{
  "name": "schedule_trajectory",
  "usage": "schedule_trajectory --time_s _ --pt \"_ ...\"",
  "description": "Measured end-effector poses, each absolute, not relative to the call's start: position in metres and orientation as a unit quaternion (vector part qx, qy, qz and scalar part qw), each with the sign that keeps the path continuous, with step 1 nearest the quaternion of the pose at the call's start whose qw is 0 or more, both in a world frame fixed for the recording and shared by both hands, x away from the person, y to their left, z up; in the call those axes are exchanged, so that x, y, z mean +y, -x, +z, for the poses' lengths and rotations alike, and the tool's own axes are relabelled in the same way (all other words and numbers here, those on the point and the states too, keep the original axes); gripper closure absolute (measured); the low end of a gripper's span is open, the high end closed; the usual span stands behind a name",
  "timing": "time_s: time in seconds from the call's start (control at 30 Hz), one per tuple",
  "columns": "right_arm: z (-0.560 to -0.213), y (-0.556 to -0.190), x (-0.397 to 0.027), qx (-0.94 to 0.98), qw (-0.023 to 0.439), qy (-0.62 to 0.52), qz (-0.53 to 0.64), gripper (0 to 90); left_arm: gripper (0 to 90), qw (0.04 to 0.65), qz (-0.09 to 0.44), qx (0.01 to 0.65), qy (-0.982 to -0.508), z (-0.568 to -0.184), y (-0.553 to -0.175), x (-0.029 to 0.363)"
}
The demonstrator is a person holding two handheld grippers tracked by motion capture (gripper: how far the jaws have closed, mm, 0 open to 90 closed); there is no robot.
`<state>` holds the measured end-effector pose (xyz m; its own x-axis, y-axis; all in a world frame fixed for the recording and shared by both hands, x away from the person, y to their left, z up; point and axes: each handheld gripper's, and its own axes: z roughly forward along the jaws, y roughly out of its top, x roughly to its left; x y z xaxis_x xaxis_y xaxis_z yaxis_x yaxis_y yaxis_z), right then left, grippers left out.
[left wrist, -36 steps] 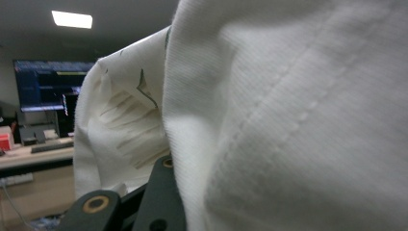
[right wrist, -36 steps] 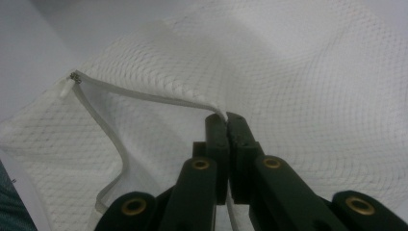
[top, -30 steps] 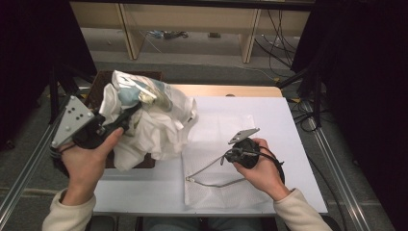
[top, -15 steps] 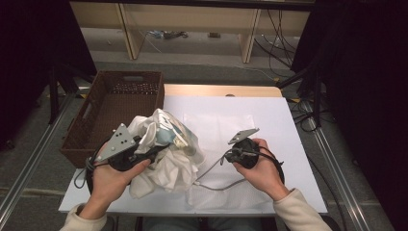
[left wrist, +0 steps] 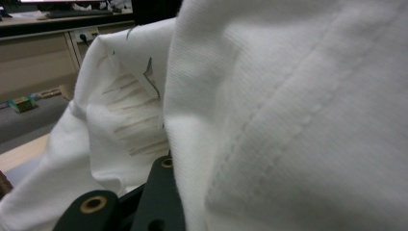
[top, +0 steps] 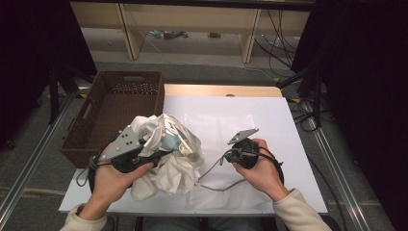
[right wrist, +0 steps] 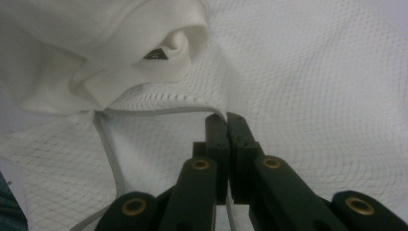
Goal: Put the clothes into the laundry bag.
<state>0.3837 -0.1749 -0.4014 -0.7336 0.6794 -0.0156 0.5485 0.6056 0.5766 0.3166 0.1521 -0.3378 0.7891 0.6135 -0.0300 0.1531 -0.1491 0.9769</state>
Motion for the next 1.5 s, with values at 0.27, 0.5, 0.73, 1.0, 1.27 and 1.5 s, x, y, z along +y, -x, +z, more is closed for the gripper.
schedule_trajectory --time_s 0.27,0.5,0.73,1.0,1.27,1.5 --pt "-0.402 -0.385 -0.175 0.890 0.123 -0.339 0.278 89.7 72.1 0.612 0.177 0.246 -0.731 -0.322 -0.308 0.157" --pt "-0.402 -0.386 -0.175 0.890 0.123 -0.341 0.278 89.7 72.0 0.625 0.150 0.231 -0.730 -0.316 -0.306 0.155" --pt "-0.397 -0.384 -0.177 0.871 0.132 -0.362 0.306 90.0 72.0 0.635 0.129 0.214 -0.731 -0.310 -0.302 0.152" --pt "-0.388 -0.383 -0.181 0.849 0.155 -0.371 0.344 90.0 72.0 0.648 0.129 0.197 -0.724 -0.294 -0.296 0.150" --pt "-0.398 -0.387 -0.174 0.854 0.144 -0.378 0.327 90.0 72.0 0.655 0.129 0.191 -0.720 -0.287 -0.299 0.151" --pt "-0.401 -0.389 -0.173 0.856 0.139 -0.380 0.321 90.0 72.0 0.655 0.104 0.183 -0.725 -0.288 -0.302 0.148"
